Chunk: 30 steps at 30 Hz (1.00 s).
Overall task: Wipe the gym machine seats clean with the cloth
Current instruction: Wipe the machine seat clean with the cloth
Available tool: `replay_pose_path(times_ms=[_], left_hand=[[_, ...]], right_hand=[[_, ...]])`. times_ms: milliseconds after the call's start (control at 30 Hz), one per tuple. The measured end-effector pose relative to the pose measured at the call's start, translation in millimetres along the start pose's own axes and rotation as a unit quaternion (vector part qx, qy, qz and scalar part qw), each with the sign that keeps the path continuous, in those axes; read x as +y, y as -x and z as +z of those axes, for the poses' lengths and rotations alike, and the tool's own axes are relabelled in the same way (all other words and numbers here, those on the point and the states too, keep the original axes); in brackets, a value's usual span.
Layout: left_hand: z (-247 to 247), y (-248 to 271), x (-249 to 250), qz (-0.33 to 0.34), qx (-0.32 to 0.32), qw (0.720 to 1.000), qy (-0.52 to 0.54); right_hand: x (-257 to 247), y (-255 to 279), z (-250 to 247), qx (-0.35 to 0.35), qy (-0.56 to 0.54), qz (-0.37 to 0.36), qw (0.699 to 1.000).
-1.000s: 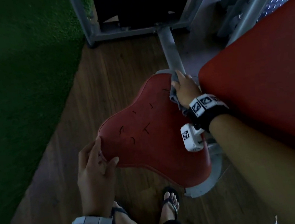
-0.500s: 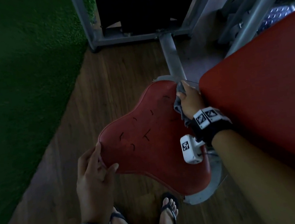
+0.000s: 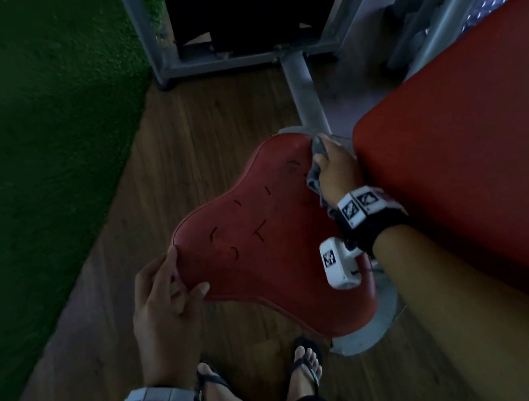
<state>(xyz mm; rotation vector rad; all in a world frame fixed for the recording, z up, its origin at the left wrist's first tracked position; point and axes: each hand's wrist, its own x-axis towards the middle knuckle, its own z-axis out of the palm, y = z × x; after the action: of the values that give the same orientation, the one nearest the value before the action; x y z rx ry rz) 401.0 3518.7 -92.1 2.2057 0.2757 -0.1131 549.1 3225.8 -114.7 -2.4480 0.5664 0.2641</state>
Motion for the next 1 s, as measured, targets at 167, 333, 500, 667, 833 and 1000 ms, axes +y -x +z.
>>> replay_pose_path(times_ms=[167, 333, 500, 667, 833, 1000], left_hand=[[0, -1, -6, 0.0, 0.012, 1.0, -0.003], [1, 0, -3, 0.003, 0.018, 0.999, -0.027], [0, -1, -1, 0.005, 0.021, 0.999, -0.028], [-1, -1, -3, 0.016, 0.014, 0.999, -0.024], [0, 0, -6, 0.028, 0.018, 0.999, -0.017], [0, 1, -9, 0.024, 0.014, 1.0, 0.015]], right_hand=[[41, 83, 12, 0.033, 0.105, -0.087, 0.99], [35, 152, 23, -0.064, 0.182, -0.094, 0.977], [10, 119, 19, -0.071, 0.2, -0.104, 0.972], [-4, 120, 13, -0.075, 0.184, -0.085, 0.976], [-4, 129, 13, -0.098, 0.182, -0.092, 0.974], [-8, 57, 21, -0.079, 0.234, -0.126, 0.961]])
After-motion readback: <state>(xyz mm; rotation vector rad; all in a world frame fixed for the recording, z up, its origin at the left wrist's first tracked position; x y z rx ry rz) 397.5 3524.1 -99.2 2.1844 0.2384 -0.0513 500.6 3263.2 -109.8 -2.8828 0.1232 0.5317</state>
